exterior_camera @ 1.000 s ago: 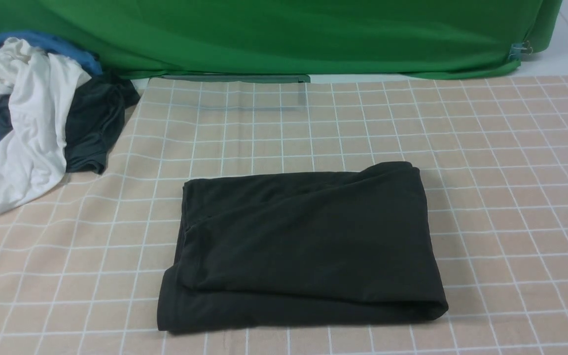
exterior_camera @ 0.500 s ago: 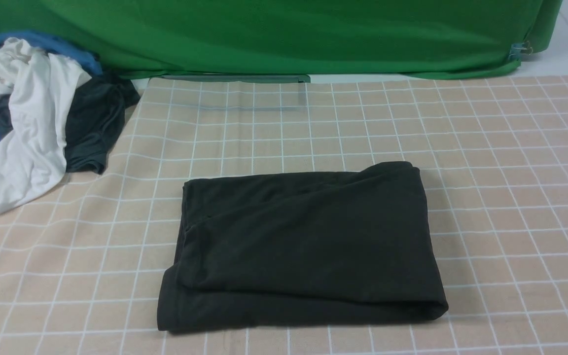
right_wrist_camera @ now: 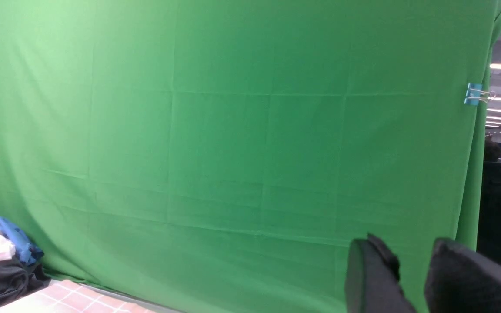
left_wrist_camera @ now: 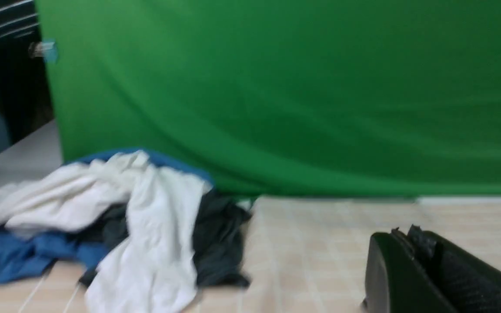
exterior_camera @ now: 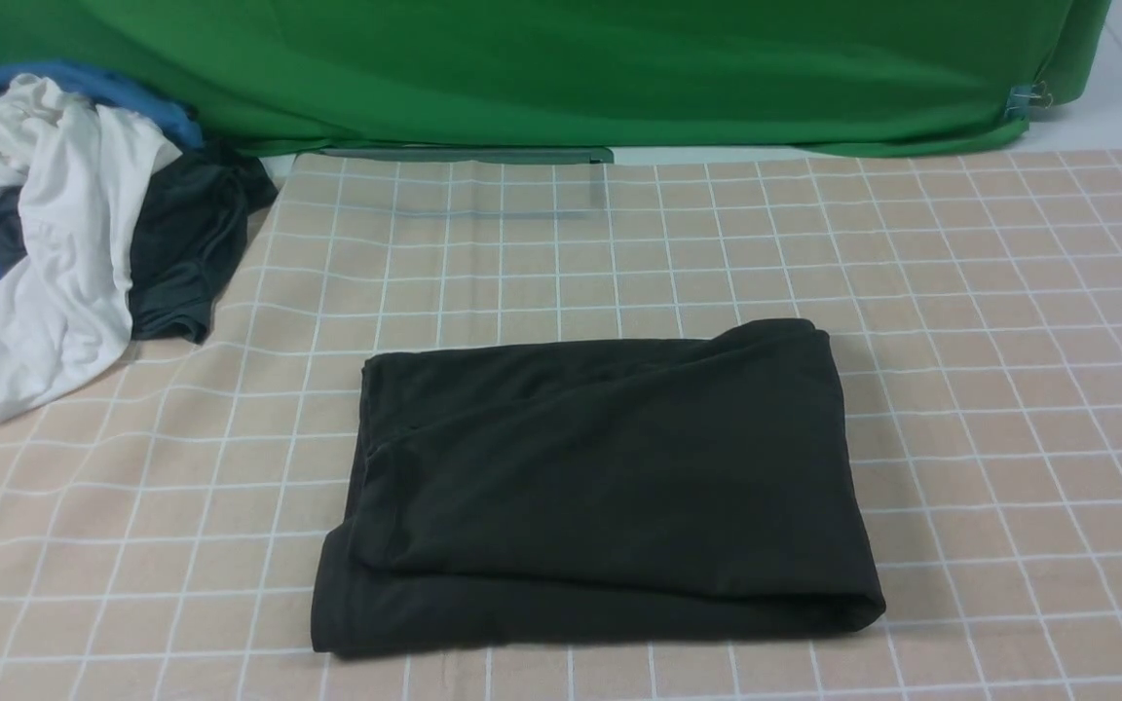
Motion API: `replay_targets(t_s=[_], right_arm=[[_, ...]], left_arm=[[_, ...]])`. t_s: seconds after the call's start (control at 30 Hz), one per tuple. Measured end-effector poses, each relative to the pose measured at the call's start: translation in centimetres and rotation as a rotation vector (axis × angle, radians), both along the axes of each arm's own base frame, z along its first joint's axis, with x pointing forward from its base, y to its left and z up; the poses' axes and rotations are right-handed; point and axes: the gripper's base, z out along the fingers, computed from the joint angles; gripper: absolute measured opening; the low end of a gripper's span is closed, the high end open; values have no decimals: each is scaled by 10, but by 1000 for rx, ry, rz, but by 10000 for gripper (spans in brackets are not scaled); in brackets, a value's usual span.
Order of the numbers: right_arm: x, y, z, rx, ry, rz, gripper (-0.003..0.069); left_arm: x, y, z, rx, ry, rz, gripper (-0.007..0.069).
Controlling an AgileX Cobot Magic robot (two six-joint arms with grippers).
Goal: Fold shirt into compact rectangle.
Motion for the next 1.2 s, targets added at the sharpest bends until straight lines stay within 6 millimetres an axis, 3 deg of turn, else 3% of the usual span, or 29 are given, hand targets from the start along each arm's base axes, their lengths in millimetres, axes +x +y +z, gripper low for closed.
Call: replay_targets(t_s=[0.13,0.27,1.07,1.2], right_arm=[[0,0,0,0,0,0,237],[0,0,0,0,0,0,237],[0,0,0,-5,-1,-1,237],[-5,-2,-8,-53,49,-37,237]], left_arm=[[4,1,-40,24,86,24,19],[4,1,-48,26,153,16,19],[4,1,-51,60,180,19,19],[4,1,-51,60,181,19,19]])
